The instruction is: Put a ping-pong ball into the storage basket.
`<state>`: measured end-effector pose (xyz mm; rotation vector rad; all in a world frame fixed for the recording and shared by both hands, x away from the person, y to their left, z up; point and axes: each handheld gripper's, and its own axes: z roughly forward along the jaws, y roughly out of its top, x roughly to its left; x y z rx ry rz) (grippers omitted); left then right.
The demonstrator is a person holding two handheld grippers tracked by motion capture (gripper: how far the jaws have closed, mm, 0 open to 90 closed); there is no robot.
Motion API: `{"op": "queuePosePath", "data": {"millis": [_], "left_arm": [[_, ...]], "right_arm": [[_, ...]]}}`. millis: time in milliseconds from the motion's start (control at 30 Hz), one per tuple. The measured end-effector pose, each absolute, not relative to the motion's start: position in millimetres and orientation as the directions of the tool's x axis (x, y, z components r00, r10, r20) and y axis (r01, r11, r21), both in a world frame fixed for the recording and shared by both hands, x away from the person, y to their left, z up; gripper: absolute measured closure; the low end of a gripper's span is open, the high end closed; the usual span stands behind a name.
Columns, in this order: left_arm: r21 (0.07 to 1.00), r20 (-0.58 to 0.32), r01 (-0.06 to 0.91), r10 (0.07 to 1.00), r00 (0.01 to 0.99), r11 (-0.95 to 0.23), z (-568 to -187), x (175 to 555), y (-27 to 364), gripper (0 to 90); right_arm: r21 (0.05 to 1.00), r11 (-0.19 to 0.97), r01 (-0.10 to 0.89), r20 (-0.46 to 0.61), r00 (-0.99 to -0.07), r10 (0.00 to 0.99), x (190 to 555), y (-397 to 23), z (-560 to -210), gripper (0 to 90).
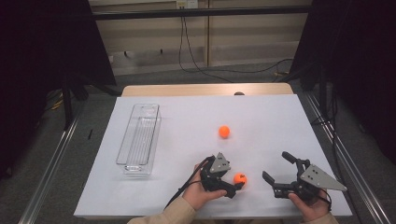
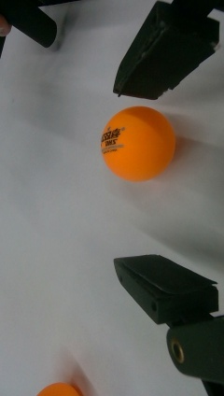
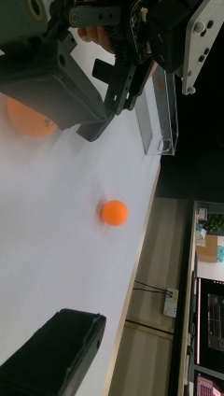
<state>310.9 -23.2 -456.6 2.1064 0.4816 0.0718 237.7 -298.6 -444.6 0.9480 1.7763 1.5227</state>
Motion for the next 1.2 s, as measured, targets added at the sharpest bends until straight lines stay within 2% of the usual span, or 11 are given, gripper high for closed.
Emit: {"op": "queuePosePath", "data": {"millis": [1200], "left_arm": [[0.786,-0.162,0.304,0.296,0.942,-0.539,-458.2,308.6,-38.7,36.5]], "right_arm": [[0.987,0.087,0.136,0.004,-0.559,0.829,237.8,-298.3,-444.9,3.3]]}}
